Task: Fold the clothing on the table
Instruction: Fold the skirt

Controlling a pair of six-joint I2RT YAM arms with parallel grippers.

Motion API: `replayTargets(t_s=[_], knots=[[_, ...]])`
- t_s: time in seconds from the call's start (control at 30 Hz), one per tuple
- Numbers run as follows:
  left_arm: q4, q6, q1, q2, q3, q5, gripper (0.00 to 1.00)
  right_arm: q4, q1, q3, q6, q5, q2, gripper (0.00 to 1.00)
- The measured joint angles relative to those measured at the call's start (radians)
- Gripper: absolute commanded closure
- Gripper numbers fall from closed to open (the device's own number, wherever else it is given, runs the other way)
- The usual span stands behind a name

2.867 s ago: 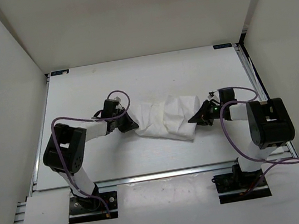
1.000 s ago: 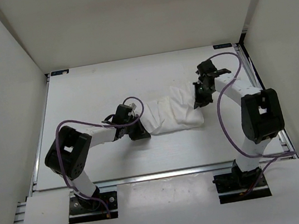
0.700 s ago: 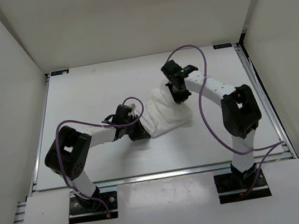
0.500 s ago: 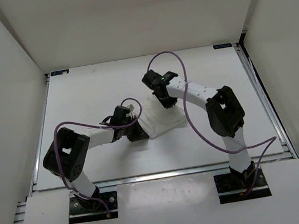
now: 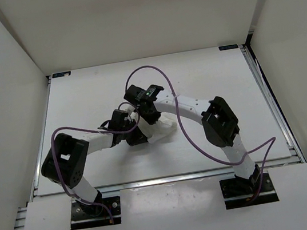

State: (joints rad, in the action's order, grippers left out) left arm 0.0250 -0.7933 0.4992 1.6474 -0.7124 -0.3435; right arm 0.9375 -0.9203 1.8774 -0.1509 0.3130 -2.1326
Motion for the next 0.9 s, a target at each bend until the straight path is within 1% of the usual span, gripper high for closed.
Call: replayTargets(t_s=[0.17, 0.3, 0.33, 0.4, 0.47, 0.6, 0.7, 0.73, 0.77, 0.83, 0.87, 0.9], knots=[[0.002, -0.001, 0.000, -0.002, 0.001, 0.002, 1.00, -0.027, 0.010, -0.004, -0.001, -0.131, 0.000, 1.00], [0.002, -0.003, -0.003, -0.008, 0.009, 0.002, 1.00, -0.100, 0.016, -0.038, -0.009, -0.301, 0.007, 1.00], [0.003, -0.004, -0.005, -0.013, 0.013, 0.003, 1.00, -0.117, 0.019, -0.043, -0.016, -0.342, 0.007, 0.98], [0.018, 0.000, -0.011, -0.025, 0.019, 0.005, 1.00, -0.148, 0.027, -0.051, -0.027, -0.420, 0.007, 0.89], [0.044, 0.013, -0.028, -0.041, 0.021, 0.012, 1.00, -0.192, 0.036, -0.074, -0.041, -0.491, 0.008, 0.84], [0.127, 0.060, -0.113, -0.106, 0.027, 0.014, 1.00, -0.329, 0.060, -0.189, -0.085, -0.651, 0.016, 0.77], [0.187, 0.102, -0.201, -0.175, 0.018, 0.014, 1.00, -0.410, 0.086, -0.258, -0.134, -0.768, 0.018, 0.60], [0.210, 0.114, -0.229, -0.194, 0.007, 0.015, 1.00, -0.431, 0.095, -0.273, -0.152, -0.807, 0.018, 0.57], [0.229, 0.125, -0.252, -0.209, -0.006, 0.015, 1.00, -0.454, 0.106, -0.286, -0.168, -0.851, 0.018, 0.49], [0.264, 0.143, -0.279, -0.235, -0.039, 0.014, 1.00, -0.514, 0.126, -0.315, -0.208, -0.944, 0.018, 0.43], [0.281, 0.151, -0.285, -0.247, -0.056, 0.014, 1.00, -0.549, 0.136, -0.334, -0.225, -0.990, 0.019, 0.41], [0.295, 0.158, -0.287, -0.259, -0.073, 0.011, 1.00, -0.582, 0.145, -0.354, -0.243, -1.032, 0.019, 0.42]])
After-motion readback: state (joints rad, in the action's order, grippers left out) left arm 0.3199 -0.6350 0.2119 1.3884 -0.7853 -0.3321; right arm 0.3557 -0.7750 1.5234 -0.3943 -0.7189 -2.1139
